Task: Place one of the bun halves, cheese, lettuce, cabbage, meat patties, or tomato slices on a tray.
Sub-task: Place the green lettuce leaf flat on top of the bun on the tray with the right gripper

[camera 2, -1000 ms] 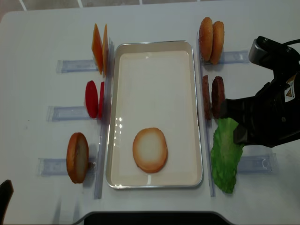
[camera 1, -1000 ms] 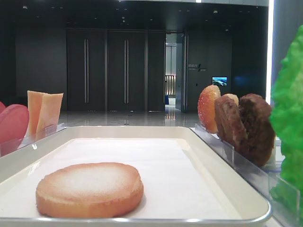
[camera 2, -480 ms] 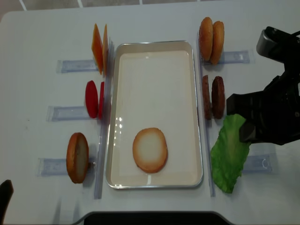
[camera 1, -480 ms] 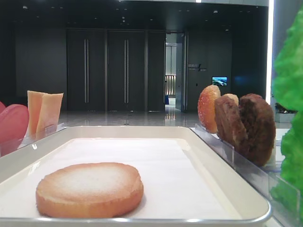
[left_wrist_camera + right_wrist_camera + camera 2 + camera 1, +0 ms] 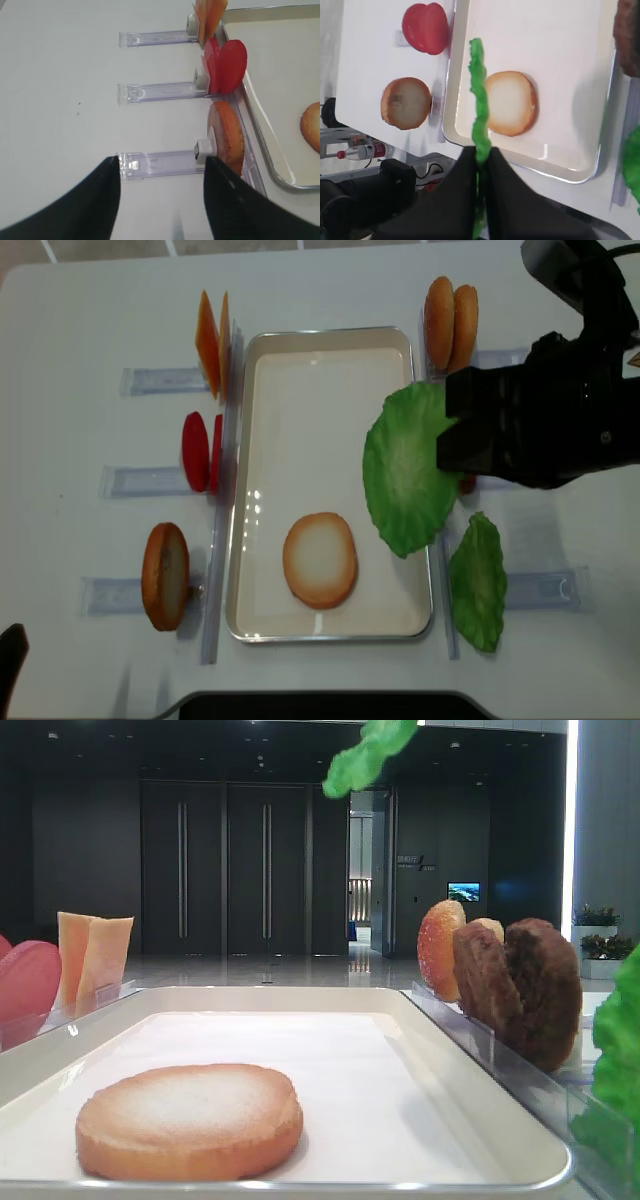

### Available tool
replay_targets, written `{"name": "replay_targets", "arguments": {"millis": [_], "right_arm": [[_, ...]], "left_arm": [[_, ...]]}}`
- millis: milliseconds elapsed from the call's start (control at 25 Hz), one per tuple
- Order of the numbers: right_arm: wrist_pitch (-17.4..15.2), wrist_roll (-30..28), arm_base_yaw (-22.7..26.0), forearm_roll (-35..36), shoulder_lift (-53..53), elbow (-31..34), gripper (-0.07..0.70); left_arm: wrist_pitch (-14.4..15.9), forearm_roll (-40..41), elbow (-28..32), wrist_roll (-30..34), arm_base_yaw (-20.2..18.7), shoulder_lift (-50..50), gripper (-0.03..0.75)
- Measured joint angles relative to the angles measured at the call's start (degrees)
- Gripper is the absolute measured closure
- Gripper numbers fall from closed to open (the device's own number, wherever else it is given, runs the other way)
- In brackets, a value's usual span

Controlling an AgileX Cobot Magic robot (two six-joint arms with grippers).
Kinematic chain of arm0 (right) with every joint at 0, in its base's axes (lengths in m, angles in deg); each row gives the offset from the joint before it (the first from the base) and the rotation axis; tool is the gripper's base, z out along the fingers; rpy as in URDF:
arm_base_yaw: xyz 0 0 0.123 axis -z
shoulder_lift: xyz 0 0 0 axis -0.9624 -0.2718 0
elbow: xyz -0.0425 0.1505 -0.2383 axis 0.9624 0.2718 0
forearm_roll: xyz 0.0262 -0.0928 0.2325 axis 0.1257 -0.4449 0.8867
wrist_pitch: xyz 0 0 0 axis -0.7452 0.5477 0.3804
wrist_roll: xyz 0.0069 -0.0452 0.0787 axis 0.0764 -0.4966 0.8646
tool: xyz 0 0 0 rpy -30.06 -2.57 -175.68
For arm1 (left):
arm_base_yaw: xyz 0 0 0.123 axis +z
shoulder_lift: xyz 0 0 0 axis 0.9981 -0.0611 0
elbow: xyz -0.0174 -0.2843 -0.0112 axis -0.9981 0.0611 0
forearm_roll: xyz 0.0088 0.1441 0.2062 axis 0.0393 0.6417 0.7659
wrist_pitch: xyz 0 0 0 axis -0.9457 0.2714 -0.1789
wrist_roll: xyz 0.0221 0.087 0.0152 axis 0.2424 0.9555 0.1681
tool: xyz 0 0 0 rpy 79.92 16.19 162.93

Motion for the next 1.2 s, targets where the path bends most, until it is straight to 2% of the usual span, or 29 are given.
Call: {"name": "replay_targets", "arguments": {"millis": [80,240,320,480,720,920,1200], "right_arm": [[1.6,-1.6,-0.6,1.6,-1.4,0.0,0.617],[8.3,-3.6,-5.4,3.8,-5.5,0.1,0.617],[10.5,-4.9,-7.5,5.0,-8.2,0.1,0.617],[11.7,-8.8,-9.2,8.7,-13.7,0.1,0.617],[14.9,-20.7,-9.2,21.7,-20.4,0.1,0.617],[16.6,-28.5,-9.2,30.7,-24.7,0.1,0.617],[19.2,-31.1,-9.2,35.3,-28.2,0.1,0.617]], "left_arm": [[0.0,0.0,0.0,0.0,0.0,0.0,0.307],[0.0,0.0,0.0,0.0,0.0,0.0,0.307],[0.0,0.0,0.0,0.0,0.0,0.0,0.307],[0.0,0.0,0.0,0.0,0.0,0.0,0.307],[0.0,0.0,0.0,0.0,0.0,0.0,0.307],[0.0,0.0,0.0,0.0,0.0,0.0,0.307],[0.0,0.0,0.1,0.0,0.0,0.0,0.307]]}}
